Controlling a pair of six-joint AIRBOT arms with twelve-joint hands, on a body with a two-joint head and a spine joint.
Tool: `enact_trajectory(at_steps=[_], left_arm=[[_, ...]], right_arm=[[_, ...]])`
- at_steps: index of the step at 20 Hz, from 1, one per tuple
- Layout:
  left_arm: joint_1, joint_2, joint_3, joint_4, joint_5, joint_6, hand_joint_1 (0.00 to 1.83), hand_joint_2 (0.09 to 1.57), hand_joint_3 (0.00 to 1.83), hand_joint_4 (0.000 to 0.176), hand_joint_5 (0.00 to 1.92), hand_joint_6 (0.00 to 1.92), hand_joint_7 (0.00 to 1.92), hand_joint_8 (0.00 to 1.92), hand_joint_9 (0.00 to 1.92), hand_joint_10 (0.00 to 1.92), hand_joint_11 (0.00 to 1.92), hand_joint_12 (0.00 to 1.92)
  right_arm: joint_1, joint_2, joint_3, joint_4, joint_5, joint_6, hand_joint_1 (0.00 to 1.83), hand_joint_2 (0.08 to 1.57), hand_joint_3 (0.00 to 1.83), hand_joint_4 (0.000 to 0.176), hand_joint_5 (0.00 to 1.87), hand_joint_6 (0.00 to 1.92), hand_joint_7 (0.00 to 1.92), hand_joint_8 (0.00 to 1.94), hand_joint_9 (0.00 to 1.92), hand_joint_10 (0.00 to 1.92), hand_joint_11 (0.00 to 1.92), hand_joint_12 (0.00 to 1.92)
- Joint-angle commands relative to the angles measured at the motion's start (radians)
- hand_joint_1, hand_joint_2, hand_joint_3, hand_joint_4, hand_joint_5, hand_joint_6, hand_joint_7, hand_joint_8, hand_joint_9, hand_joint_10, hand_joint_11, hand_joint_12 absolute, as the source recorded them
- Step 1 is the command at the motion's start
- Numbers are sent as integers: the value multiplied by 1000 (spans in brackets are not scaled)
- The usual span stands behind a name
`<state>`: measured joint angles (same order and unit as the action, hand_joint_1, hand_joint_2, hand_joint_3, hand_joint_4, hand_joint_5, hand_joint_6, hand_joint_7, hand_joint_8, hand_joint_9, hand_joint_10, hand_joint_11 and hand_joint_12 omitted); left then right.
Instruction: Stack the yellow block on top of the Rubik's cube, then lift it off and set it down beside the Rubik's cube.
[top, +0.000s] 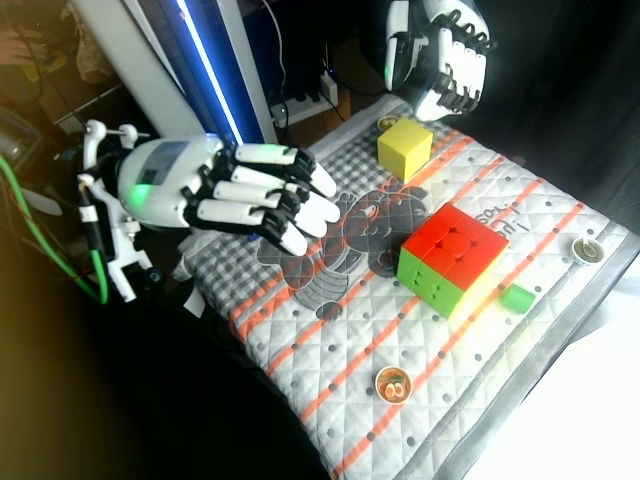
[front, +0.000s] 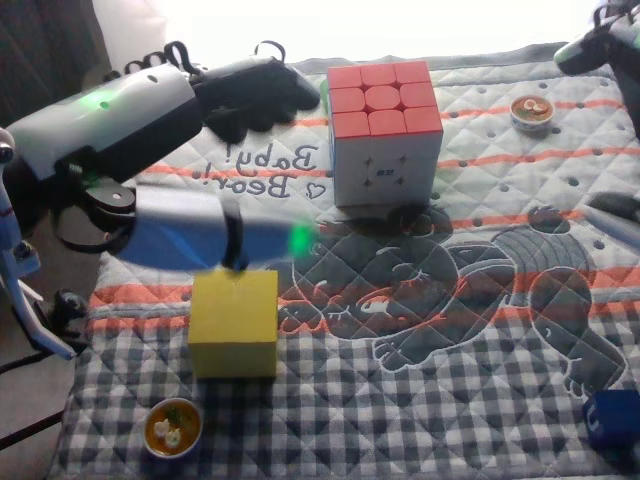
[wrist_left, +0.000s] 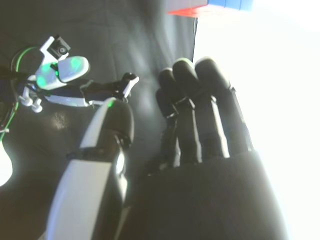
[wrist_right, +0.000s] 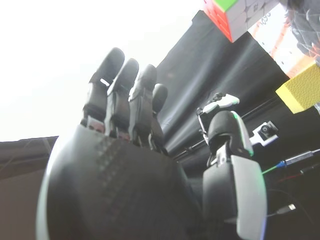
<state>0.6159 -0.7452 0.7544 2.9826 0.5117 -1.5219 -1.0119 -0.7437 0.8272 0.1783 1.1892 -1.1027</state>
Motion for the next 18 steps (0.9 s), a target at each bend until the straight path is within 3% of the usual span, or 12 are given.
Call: enact_trajectory(at_steps=[1, 3, 5, 6, 7, 10, 11, 13, 18], left_arm=[[-13, 0, 0, 21, 112, -7, 694, 773, 62, 0, 185, 9, 78, 7, 92, 55, 0, 768], [-13, -1, 0, 21, 106, -7, 641, 829, 45, 0, 148, 6, 131, 11, 115, 43, 0, 738], [-17, -4, 5, 28, 64, -7, 691, 785, 11, 0, 230, 25, 127, 4, 118, 34, 0, 821], [-24, -11, 13, 29, 20, -7, 813, 748, 0, 0, 258, 19, 206, 24, 187, 56, 0, 1079], [-27, -14, 16, 29, 2, -7, 813, 748, 0, 0, 258, 19, 206, 24, 187, 56, 0, 1079], [-38, -19, 24, 29, -111, 0, 777, 704, 0, 0, 261, 9, 247, 16, 240, 93, 0, 1360], [-37, -18, 24, 29, -146, 12, 741, 707, 0, 0, 259, 5, 232, 6, 218, 78, 0, 1268], [-33, -17, 25, 29, -200, 23, 788, 716, 0, 0, 282, 8, 233, 3, 207, 58, 0, 1213], [-29, -42, 50, 29, -304, 36, 780, 723, 2, 0, 276, 0, 233, 1, 195, 20, 0, 1077]], right_arm=[[14, -2, 3, -2, 123, 0, 917, 505, 790, 0, 151, 969, 138, 1020, 15, 1257, 0, 1689], [13, -5, 4, -1, 120, 0, 915, 475, 833, 0, 170, 935, 139, 981, 1, 1207, 0, 1649], [13, -7, 6, -1, 117, 0, 916, 509, 815, 0, 198, 924, 193, 1007, 54, 1247, 0, 1670], [13, -8, 7, -1, 116, 0, 937, 547, 775, 0, 206, 895, 202, 973, 50, 1224, 0, 1649], [13, -8, 8, -1, 115, 0, 937, 547, 775, 0, 206, 895, 202, 973, 50, 1224, 0, 1649], [13, -10, 10, -2, 103, 0, 936, 587, 746, 0, 275, 896, 267, 970, 75, 1254, 0, 1763], [13, -11, 12, -2, 97, 0, 850, 616, 717, 0, 341, 877, 403, 927, 221, 1216, 0, 1792], [13, -14, 14, -2, 90, 0, 802, 681, 682, 0, 248, 975, 347, 953, 161, 1237, 0, 1759], [16, -14, 16, -2, 88, 1, 920, 630, 741, 0, 282, 1040, 390, 1053, 212, 1323, 0, 1843]])
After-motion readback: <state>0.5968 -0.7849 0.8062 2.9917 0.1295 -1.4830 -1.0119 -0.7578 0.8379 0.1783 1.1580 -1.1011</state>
